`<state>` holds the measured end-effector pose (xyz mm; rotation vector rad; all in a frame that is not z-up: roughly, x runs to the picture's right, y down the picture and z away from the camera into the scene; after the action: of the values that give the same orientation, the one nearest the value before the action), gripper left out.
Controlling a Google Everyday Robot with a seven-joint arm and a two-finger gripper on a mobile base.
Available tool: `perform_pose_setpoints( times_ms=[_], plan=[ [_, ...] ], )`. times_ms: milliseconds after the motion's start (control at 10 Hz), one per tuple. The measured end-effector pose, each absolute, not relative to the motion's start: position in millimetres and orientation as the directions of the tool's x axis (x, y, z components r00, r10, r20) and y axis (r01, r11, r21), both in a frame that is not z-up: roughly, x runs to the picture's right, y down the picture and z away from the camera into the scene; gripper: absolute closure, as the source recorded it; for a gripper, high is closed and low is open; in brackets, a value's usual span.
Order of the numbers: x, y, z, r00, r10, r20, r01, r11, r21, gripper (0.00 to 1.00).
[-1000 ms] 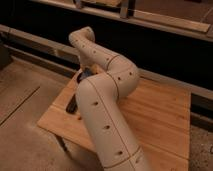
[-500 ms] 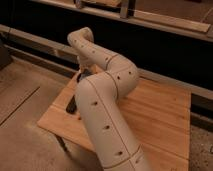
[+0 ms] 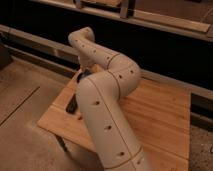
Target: Place the white sponge in the ceramic bowl
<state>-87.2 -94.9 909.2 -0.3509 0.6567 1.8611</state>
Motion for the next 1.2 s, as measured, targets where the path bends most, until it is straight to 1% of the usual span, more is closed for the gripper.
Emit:
perform_pose_setpoints(
  times_ms=[100, 200, 300, 1200],
  plan=[
    [-87.2, -94.2, 909.2, -0.378, 0.758, -0.531, -0.923, -0.268, 0.275, 0.28],
    [-87.2, -94.0, 909.3, -0.379, 0.757, -0.532, -0.923, -0.269, 0.275, 0.22],
    [-86.8, -93.9, 909.5, -0.38, 0.756, -0.533, -0.923, -0.269, 0.276, 0.2],
    [-85.1, -99.4, 910.4, -0.384, 0.755, -0.532, -0.922, -0.277, 0.272, 0.2]
  ],
)
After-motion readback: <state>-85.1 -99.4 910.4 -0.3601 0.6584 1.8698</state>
